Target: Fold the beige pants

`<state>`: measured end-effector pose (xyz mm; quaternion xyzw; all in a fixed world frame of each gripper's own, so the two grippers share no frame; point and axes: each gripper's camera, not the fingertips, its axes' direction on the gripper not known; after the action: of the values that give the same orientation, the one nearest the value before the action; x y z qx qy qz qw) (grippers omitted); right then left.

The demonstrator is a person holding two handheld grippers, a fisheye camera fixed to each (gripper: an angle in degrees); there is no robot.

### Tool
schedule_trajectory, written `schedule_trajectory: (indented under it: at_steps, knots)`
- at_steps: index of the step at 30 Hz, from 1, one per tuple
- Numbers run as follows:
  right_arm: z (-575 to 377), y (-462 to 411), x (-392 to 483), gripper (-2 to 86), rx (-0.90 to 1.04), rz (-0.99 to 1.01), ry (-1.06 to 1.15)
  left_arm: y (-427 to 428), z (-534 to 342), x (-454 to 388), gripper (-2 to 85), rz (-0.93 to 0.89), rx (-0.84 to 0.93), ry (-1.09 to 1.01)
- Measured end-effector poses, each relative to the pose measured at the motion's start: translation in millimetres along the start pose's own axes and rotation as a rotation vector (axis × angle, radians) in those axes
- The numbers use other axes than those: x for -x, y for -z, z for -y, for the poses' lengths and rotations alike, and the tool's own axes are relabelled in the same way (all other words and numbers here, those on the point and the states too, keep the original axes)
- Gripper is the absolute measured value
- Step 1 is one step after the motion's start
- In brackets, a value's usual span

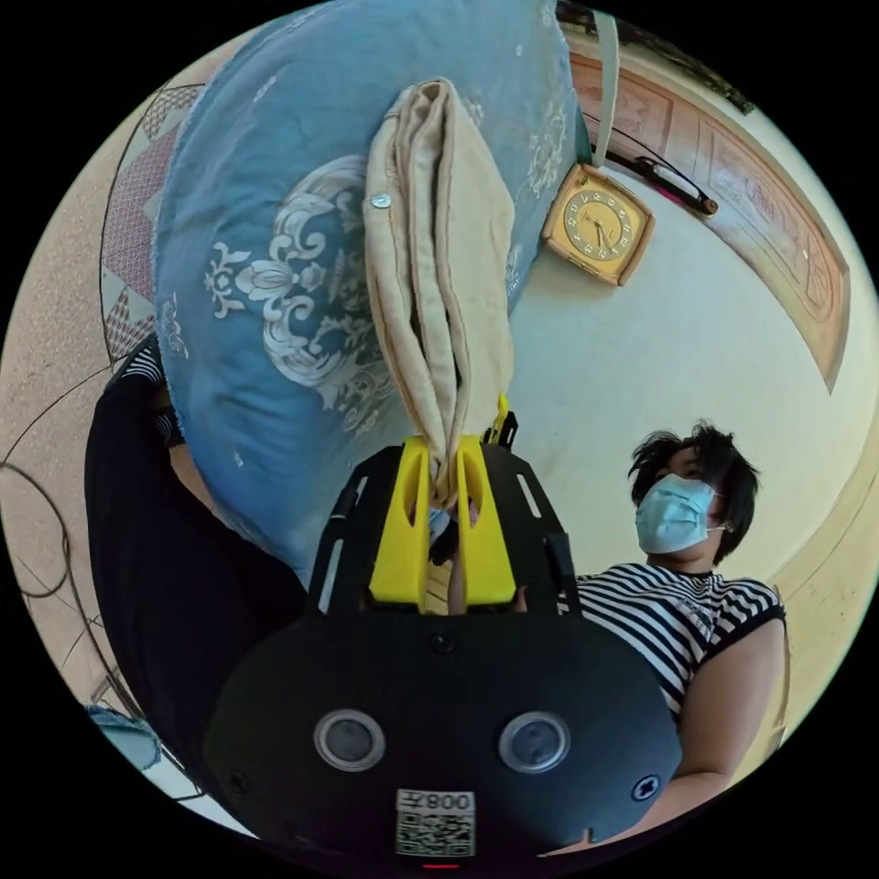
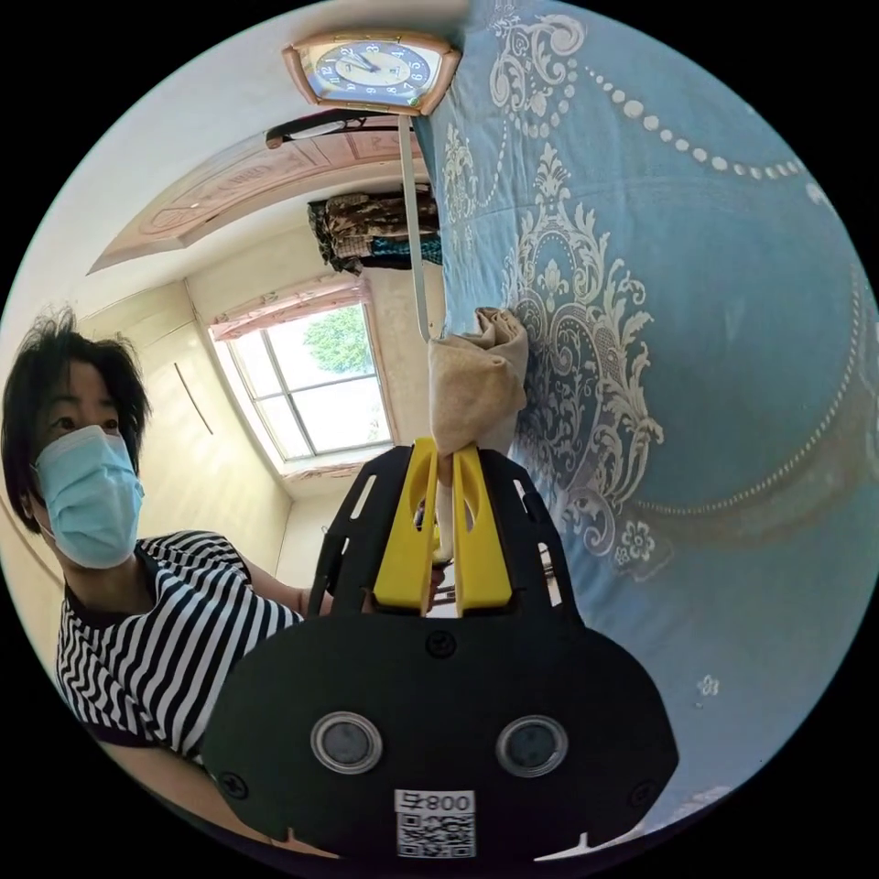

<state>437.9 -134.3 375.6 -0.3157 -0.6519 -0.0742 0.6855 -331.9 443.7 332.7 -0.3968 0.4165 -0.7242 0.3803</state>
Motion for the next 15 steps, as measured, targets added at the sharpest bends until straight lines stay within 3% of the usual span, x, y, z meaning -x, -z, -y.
schedule_trajectory:
  at_steps: [8,15]
  knots:
    - [-169,74,50,1.6,-0.192,-0.017,-0.088,-98,-49,-34,5.2,0.106,0.3,-0.025]
    - [-363,135,101,1.4,-0.517,-0.043,-0.166,-223,-84,-42,5.3,0.173,0.668,-0.035]
